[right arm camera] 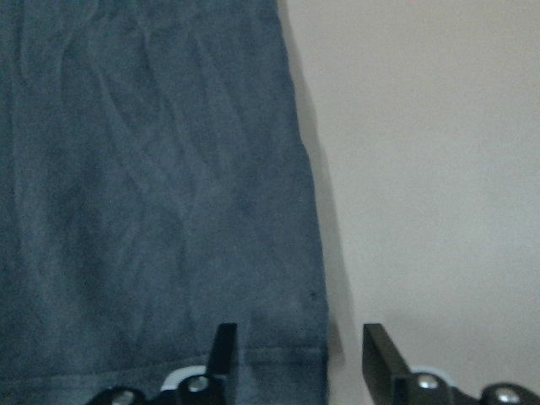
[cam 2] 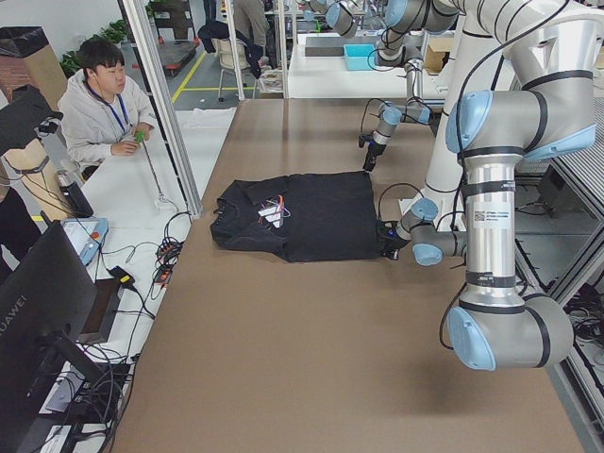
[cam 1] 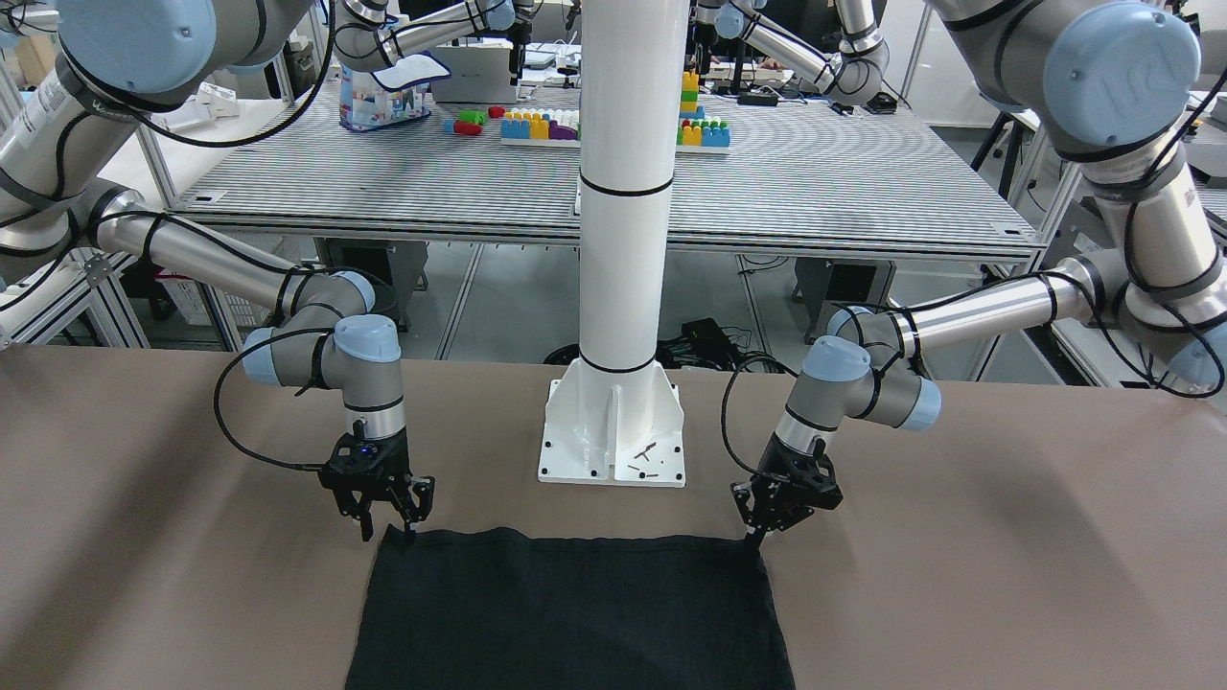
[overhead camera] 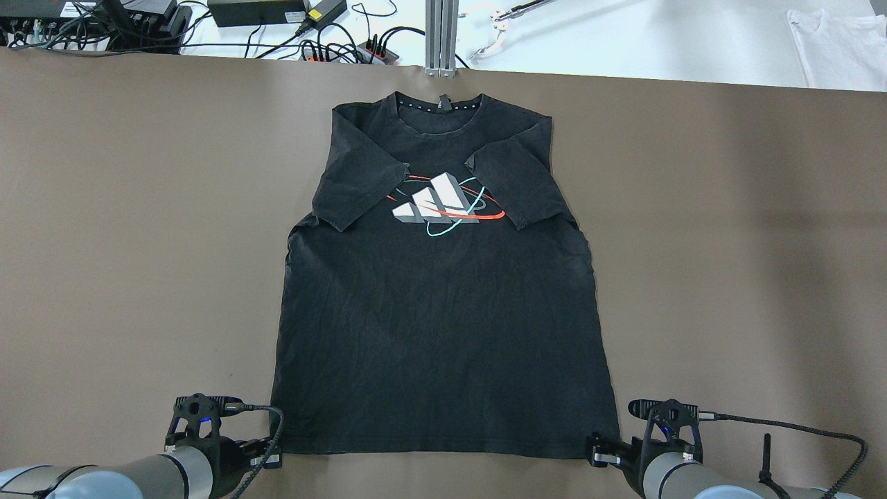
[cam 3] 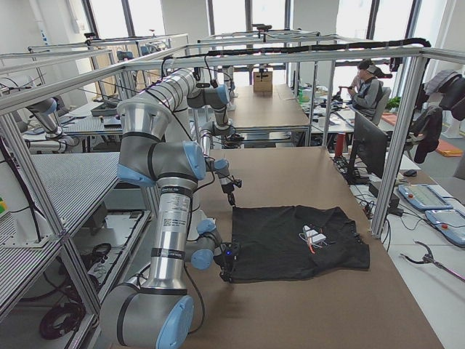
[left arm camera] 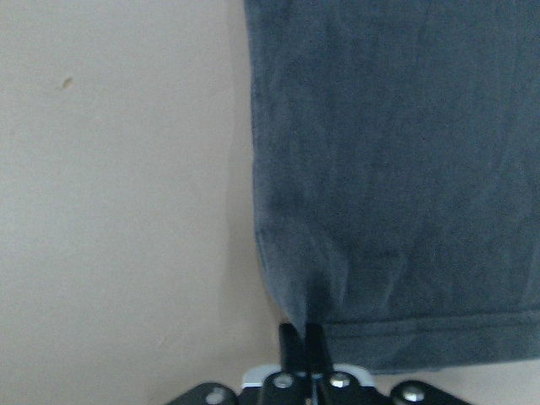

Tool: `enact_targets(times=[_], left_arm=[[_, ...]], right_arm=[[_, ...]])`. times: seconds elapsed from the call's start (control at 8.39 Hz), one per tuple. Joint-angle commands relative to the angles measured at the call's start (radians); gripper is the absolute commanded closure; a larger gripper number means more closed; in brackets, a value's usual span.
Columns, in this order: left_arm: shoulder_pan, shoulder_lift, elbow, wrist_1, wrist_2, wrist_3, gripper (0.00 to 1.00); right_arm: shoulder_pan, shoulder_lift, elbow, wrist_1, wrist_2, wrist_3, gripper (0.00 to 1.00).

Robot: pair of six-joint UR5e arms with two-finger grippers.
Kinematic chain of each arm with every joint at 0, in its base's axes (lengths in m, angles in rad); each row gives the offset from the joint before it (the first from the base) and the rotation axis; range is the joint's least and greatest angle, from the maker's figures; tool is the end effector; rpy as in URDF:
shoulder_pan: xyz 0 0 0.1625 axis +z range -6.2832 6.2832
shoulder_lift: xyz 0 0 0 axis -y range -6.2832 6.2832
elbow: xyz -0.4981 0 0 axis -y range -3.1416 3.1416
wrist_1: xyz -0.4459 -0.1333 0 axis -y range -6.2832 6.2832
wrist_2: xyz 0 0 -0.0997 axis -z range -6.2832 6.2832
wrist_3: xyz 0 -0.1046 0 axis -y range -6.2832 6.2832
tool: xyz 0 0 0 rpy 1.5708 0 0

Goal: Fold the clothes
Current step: 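Grasp the hem corners nearest the robot with both grippers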

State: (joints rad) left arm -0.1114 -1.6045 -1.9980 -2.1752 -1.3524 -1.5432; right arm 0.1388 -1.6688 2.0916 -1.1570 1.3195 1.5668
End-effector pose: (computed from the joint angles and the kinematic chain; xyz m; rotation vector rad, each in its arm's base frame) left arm 0.5330 -0.2166 0.4242 0.2708 1.0458 -0.1918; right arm -0.4731 -0.2269 0.4691 0.2958 -0.8147 0.2314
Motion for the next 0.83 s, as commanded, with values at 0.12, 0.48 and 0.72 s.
enact_targets(times=[0.12, 0.48, 0.72], left_arm=[[0.001, 0.001, -0.001, 0.000, 0.001, 0.000, 1.00], [-0.001, 0.000, -0.011, 0.000, -0.004, 0.000, 1.00], [-0.014, 0.001, -0.079, 0.005, -0.014, 0.006, 1.00]], right_arm=[[-0.001, 0.000, 0.007, 0.000, 0.000, 0.001, 1.00], [-0.001, 0.003, 0.010, 0.000, 0.000, -0.001, 1.00], [0.005, 0.009, 0.063, -0.004, 0.009, -0.002, 1.00]])
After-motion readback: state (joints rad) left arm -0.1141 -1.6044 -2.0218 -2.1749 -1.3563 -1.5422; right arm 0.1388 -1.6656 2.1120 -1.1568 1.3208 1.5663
